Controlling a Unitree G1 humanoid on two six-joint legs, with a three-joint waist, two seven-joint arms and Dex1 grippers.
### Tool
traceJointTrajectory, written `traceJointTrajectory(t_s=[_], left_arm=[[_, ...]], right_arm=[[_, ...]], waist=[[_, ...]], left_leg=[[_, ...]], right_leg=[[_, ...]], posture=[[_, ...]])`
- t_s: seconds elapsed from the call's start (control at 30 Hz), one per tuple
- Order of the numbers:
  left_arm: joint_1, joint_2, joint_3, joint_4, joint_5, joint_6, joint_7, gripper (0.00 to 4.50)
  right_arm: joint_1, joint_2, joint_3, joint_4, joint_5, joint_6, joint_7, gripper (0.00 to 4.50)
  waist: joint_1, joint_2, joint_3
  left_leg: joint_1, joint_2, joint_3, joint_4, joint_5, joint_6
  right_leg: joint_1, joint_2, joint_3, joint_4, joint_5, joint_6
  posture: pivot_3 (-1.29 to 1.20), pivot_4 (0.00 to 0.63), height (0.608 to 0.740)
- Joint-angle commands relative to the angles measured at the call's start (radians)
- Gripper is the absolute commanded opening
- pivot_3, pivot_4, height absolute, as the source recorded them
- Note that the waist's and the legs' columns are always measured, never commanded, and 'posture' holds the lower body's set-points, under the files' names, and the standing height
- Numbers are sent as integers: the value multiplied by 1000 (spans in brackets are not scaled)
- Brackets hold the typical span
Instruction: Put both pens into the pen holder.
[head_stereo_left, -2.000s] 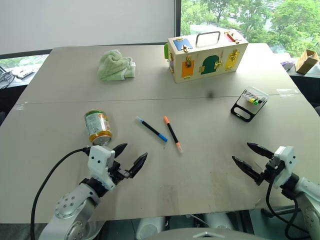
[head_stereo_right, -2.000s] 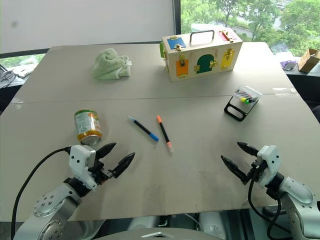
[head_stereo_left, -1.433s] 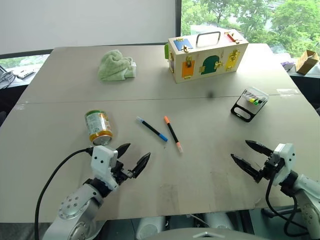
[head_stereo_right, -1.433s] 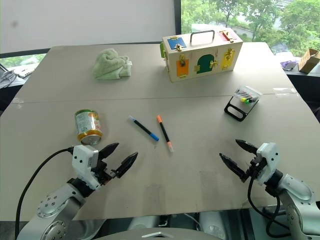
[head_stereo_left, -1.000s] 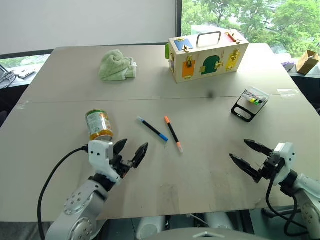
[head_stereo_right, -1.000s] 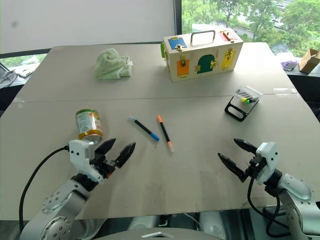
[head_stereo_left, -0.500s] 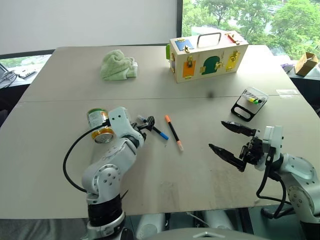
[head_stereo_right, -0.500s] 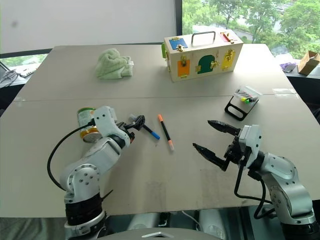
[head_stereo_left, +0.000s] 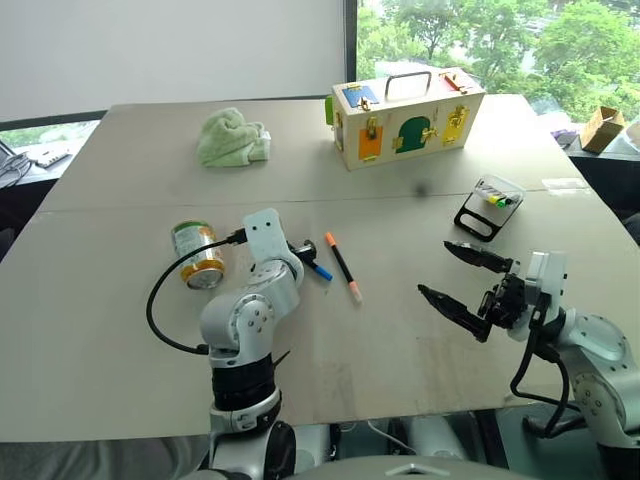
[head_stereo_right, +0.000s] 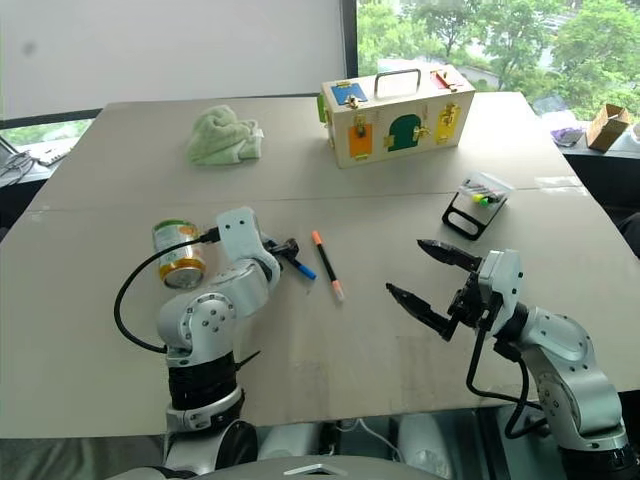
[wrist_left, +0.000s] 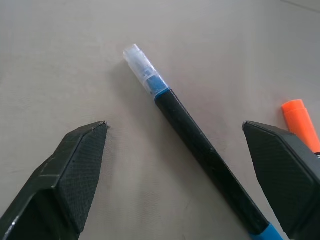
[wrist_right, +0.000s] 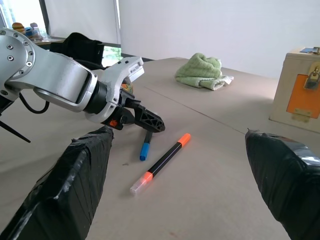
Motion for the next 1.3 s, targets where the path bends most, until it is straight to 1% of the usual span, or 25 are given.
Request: traceJointTrajectory(t_s=[0.03,0.13,0.17,0.23,0.27,0.37,0.47,0.5,0.57,0.6,0.63,0.67,0.7,0.73,0.77,0.87,0.9,0.97,1.03,1.17,1.23,1.3], left_arm=[[52,-10,111,101,118,97,73,3127],[52,-8,116,100,167,103,64,1658],[51,-12,119,99,176,108,57,1259],[58,-18,124,99,196,108,46,182],[66,-17,124,99,204,103,39,81],[85,-10,120,82,213,70,8,81],[116,5,99,36,191,-75,-79,81],[132,17,83,16,166,-165,-154,81],[160,20,88,-9,48,-366,-395,81],[174,38,80,-19,14,-446,-494,81],[183,67,67,-25,-2,-500,-575,81],[181,84,73,-29,-29,-537,-634,81],[171,96,86,-32,-70,-559,-686,81],[163,101,97,-30,-103,-577,-722,81],[150,101,117,-38,-188,-583,-792,81],[109,153,110,-56,-367,-586,-1024,81],[95,178,98,-46,-403,-575,-1086,81],[68,237,56,-21,-453,-548,-1213,81],[43,279,14,10,-476,-532,-1298,81],[-30,310,-70,99,-530,-495,-1455,81],[-51,323,-100,129,-534,-488,-1518,81],[-66,332,-117,150,-546,-481,-1570,81]], right_arm=[[-2,13,3,-16,-3,-24,-7,4500],[0,21,6,-20,-5,-22,-10,4500],[1,21,5,-21,-5,-21,-9,4500],[2,22,4,-21,-5,-19,-9,4500],[1,23,3,-21,-5,-19,-9,4500],[-3,25,5,-20,-6,-16,-14,4500],[-17,29,14,-27,-6,0,-29,4500],[-24,31,18,-32,0,14,-40,4500],[-49,37,25,-42,22,59,-72,4500],[-62,41,27,-47,34,83,-89,4500],[-79,44,27,-52,51,116,-110,4500],[-97,43,29,-58,69,152,-127,4500],[-112,38,31,-66,89,189,-139,4500],[-123,33,32,-72,103,215,-147,4500],[-140,24,40,-82,121,254,-154,4500],[-213,-22,83,-110,146,387,-178,4500],[-247,-36,100,-112,144,432,-193,4500],[-337,-67,147,-102,129,518,-207,4500],[-415,-67,169,-88,162,598,-218,4500],[-589,-5,156,-17,346,863,-291,4500],[-629,32,119,17,488,958,-319,4500],[-651,66,80,45,608,1010,-362,4500]], waist=[[-9,3,-2],[-12,7,-5],[-12,7,-5],[-12,7,-5],[-12,7,-5],[-13,6,-5],[-13,6,-5],[-14,6,-5],[-11,4,-4],[-8,5,-2],[-6,1,2],[-3,-4,6],[1,-7,7],[7,-7,7],[13,-7,7],[19,-9,8],[20,-9,8],[17,-9,9],[15,-8,9],[14,-9,10],[14,-9,10],[17,-9,10]], left_leg=[[0,0,0,0,0,0],[2,0,1,-2,0,0],[2,0,2,-3,0,-1],[5,0,2,-6,1,-3],[7,0,3,-8,2,-4],[14,0,7,-15,1,-9],[16,0,9,-19,1,-10],[16,1,9,-19,1,-11],[16,2,9,-21,3,-14],[16,2,9,-22,3,-16],[15,2,8,-22,4,-17],[12,2,7,-22,6,-19],[9,2,6,-22,7,-20],[3,2,3,-20,7,-20],[-7,2,2,-16,7,-20],[-19,2,1,-11,7,-10],[-23,2,1,-11,7,-10],[-26,1,1,-10,7,-10],[-27,2,0,-11,7,-10],[-28,2,-1,-12,7,-10],[-29,2,-2,-12,7,-10],[-30,2,-3,-12,7,-9]], right_leg=[[0,0,0,0,0,0],[0,1,4,0,0,0],[0,1,4,0,0,0],[0,1,5,0,0,0],[1,1,6,-1,0,0],[3,2,12,-1,0,0],[3,3,14,-1,0,0],[2,3,14,-1,-1,0],[1,4,14,-1,0,0],[0,4,13,-1,0,0],[-2,3,13,-1,-1,-1],[-4,3,12,-1,0,-3],[-6,3,10,-1,1,-5],[-10,3,7,-1,2,-7],[-18,3,6,-1,3,-7],[-26,1,3,-2,3,-7],[-28,1,2,-2,3,-7],[-30,1,1,-4,3,-7],[-31,2,1,-6,3,-7],[-31,3,0,-7,3,-7],[-31,3,0,-7,3,-7],[-31,3,-1,-8,3,-7]], posture=[[0,150,740],[0,150,740],[0,150,740],[0,150,740],[0,150,740],[0,150,740],[0,150,740],[0,150,740],[0,150,740],[0,150,740],[0,150,740],[0,150,740],[0,150,740],[0,150,740],[0,150,740],[0,150,740],[0,150,740],[0,150,740],[0,150,740],[0,150,740],[0,150,740],[0,150,740]])
